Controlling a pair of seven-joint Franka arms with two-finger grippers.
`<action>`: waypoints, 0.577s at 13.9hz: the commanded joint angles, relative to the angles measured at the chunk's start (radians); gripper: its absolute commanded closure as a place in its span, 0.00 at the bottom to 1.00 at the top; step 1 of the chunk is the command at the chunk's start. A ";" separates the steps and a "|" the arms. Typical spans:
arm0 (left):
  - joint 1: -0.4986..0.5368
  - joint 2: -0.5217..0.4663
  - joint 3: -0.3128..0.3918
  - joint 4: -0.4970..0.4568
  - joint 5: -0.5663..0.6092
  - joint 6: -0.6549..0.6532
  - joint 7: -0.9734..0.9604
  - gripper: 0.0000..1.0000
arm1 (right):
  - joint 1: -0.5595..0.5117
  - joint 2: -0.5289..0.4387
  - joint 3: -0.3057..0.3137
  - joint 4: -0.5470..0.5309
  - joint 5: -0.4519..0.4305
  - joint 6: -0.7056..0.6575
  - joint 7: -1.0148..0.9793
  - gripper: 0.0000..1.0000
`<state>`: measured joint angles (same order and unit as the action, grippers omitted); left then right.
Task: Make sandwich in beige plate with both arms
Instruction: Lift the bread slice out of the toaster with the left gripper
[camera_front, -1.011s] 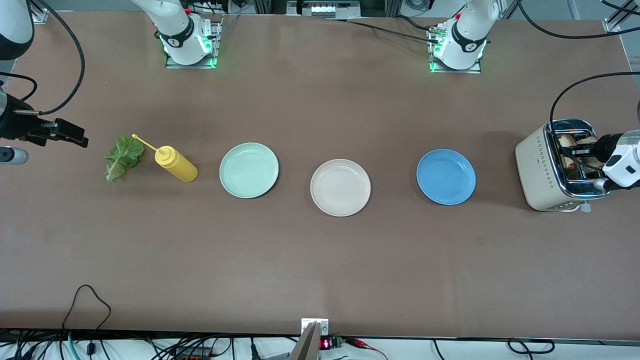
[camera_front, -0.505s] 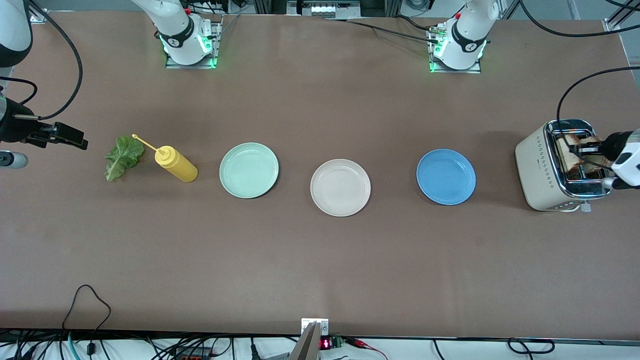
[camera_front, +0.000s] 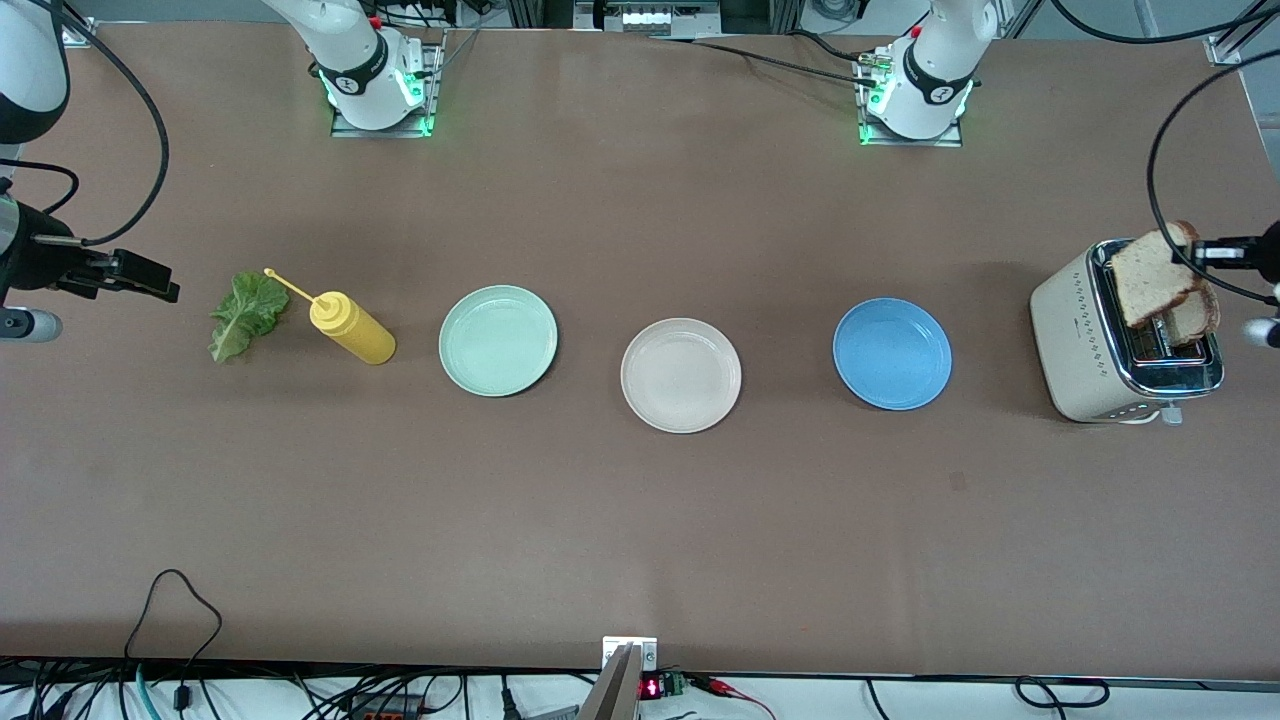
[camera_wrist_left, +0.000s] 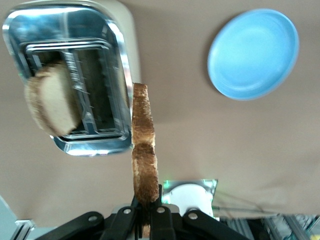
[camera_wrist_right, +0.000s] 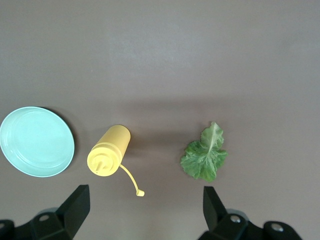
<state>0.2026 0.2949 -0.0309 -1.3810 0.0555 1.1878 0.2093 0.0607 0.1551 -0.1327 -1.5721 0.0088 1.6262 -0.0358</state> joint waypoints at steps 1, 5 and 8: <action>-0.171 0.010 0.005 0.079 0.001 -0.109 -0.027 0.99 | -0.006 0.037 0.004 0.021 0.019 -0.011 -0.004 0.00; -0.426 0.071 0.011 0.080 -0.190 -0.105 -0.293 0.99 | -0.010 0.060 0.002 0.017 0.036 -0.045 -0.114 0.00; -0.560 0.125 0.011 0.082 -0.288 0.054 -0.473 0.99 | -0.064 0.067 0.001 0.006 0.098 -0.054 -0.234 0.00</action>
<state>-0.3042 0.3727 -0.0404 -1.3304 -0.1843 1.1863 -0.1959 0.0378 0.2199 -0.1326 -1.5725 0.0522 1.5968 -0.1783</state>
